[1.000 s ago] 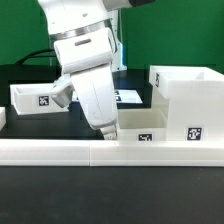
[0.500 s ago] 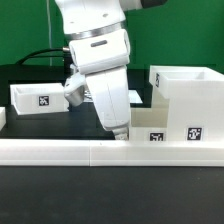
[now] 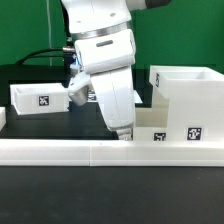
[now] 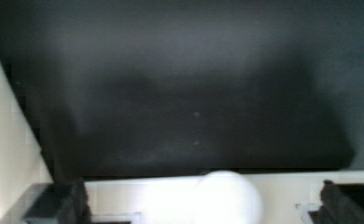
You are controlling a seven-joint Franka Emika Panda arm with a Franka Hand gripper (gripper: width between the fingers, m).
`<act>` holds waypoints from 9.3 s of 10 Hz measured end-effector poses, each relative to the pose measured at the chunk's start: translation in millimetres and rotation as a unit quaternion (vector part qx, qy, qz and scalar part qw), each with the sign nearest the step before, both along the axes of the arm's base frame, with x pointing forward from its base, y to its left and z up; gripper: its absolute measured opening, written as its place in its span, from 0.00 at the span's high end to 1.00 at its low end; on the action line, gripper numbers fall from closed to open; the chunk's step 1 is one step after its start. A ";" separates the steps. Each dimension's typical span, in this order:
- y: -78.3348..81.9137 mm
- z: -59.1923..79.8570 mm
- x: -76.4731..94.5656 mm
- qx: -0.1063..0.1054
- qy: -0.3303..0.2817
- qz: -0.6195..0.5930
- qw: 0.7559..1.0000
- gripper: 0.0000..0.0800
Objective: Assemble drawer
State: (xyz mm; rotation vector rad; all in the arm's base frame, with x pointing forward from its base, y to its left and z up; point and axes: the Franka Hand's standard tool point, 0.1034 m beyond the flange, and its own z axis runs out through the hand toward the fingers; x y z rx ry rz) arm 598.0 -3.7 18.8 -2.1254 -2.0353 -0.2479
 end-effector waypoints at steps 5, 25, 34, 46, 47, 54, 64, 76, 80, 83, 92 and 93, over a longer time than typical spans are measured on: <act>12.5 -3.5 0.6 -0.005 -0.010 0.022 1.000 0.19; -77.8 52.8 -81.8 -0.070 -0.022 -0.087 0.994 0.19; -100.1 44.3 -138.7 -0.074 0.008 -0.320 0.945 0.19; -120.7 27.1 -200.8 -0.077 0.017 -0.438 0.896 0.19; -122.0 19.0 -209.1 -0.076 0.020 -0.444 0.892 0.19; -109.9 9.0 -214.9 -0.073 0.044 -0.479 0.873 0.19; -111.1 -14.1 -235.6 -0.073 0.042 -0.483 0.871 0.91; -45.5 30.5 -136.1 -0.081 0.044 -0.355 0.930 0.95; -48.4 27.5 -138.0 -0.088 0.047 -0.285 0.953 0.95; -71.2 29.7 -131.1 -0.099 0.021 -0.105 0.989 0.95; -62.0 42.1 -79.4 -0.101 0.014 -0.014 0.995 0.95; -53.7 43.7 -67.5 -0.099 0.013 -0.016 0.995 0.95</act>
Offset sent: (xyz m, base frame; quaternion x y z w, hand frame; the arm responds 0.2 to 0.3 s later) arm 0.0056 0.0321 -0.0012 -0.0310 0.0217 -0.0588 0.9976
